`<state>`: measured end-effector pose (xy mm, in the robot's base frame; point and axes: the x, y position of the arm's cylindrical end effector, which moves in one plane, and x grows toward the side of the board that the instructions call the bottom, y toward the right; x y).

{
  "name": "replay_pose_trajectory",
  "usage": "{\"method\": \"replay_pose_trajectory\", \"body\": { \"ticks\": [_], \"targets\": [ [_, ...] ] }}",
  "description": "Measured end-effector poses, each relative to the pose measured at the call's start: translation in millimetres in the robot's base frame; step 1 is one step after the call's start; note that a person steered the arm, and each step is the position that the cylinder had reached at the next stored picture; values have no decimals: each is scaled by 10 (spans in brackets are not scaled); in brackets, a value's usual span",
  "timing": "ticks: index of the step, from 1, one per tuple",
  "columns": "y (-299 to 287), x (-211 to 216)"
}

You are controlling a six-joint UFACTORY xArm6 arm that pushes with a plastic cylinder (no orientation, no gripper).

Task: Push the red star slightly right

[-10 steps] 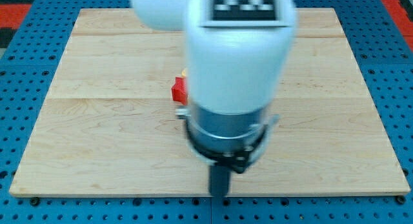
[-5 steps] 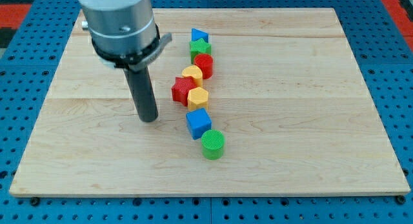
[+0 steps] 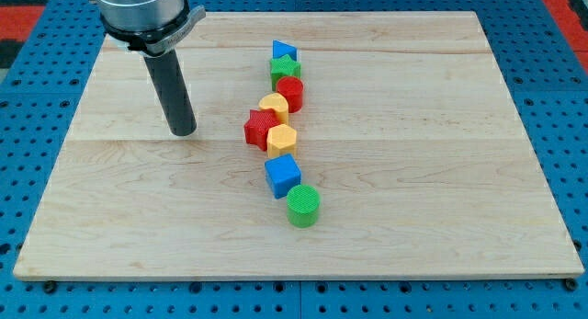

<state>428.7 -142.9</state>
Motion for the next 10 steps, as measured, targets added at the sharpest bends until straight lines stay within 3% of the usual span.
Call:
{"method": "replay_pose_trajectory", "body": {
  "ticks": [10],
  "targets": [
    [553,-65]
  ]
}}
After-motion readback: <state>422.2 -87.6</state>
